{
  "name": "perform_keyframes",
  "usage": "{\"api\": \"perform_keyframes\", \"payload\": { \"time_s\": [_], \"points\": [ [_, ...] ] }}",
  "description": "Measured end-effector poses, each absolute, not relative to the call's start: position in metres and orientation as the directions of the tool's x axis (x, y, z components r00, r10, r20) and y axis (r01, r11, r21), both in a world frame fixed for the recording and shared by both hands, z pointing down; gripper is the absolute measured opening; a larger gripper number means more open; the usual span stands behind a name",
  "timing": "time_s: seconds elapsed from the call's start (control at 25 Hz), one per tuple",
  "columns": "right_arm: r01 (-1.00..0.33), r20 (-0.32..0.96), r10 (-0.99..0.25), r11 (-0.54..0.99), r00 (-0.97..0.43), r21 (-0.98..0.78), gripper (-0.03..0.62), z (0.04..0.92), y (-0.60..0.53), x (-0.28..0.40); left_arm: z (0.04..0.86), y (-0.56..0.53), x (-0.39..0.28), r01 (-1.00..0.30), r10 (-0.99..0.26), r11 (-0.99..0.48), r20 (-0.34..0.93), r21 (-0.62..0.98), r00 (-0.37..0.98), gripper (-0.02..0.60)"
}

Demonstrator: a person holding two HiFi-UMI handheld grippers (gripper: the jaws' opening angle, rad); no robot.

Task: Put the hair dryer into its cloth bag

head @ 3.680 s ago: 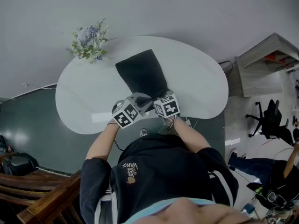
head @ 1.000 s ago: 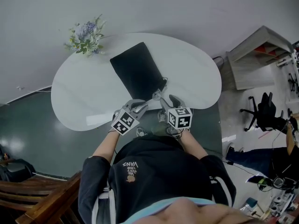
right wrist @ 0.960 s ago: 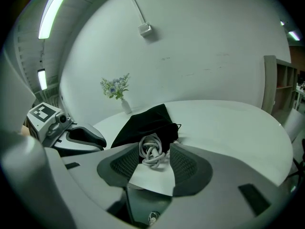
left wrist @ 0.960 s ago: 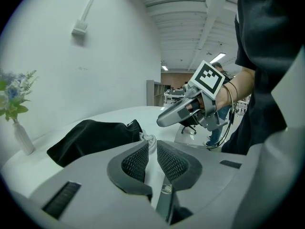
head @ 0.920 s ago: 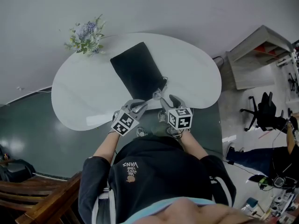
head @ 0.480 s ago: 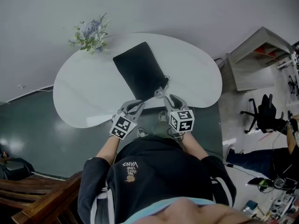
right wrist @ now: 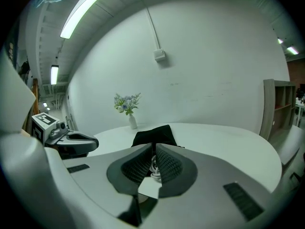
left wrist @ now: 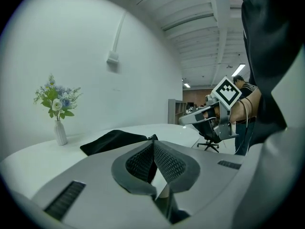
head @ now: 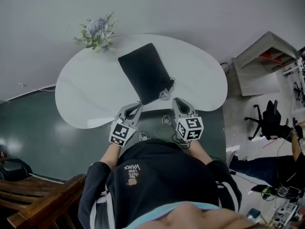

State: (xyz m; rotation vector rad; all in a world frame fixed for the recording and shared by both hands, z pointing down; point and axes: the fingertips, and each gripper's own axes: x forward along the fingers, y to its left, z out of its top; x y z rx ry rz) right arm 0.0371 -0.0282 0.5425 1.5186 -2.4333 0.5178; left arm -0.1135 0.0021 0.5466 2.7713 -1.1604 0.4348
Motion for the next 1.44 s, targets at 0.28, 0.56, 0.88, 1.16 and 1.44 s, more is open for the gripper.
{"api": "perform_keyframes", "payload": {
  "time_s": [0.28,0.56,0.88,1.16,1.44],
  "points": [
    [-0.893,0.352,-0.822,0.425,-0.449,-0.147,0.049,0.535,-0.019,0.031,0.539,0.014,-0.127,-0.743,-0.712,-0.669,0.274,0.014,0.646,0.021],
    [-0.887,0.366,-0.81,0.439,-0.459,-0.142,0.044,0.537,-0.014,0.03,0.538,0.02,-0.139,-0.768,-0.741,-0.64,0.261,0.005,0.619,0.02],
    [-0.887,0.378,-0.805,0.441,-0.458,-0.136,0.043,0.538,-0.016,0.022,0.533,0.017,-0.147,-0.788,-0.764,-0.615,0.233,0.018,0.601,0.018],
    [-0.889,0.37,-0.811,0.44,-0.454,-0.127,0.041,0.534,-0.021,0.018,0.531,0.017,-0.149,-0.787,-0.763,-0.616,0.227,0.025,0.605,0.018],
    [-0.893,0.368,-0.815,0.43,-0.447,-0.133,0.041,0.535,-0.023,0.015,0.533,0.017,-0.152,-0.784,-0.76,-0.62,0.232,0.025,0.607,0.018]
  ]
}}
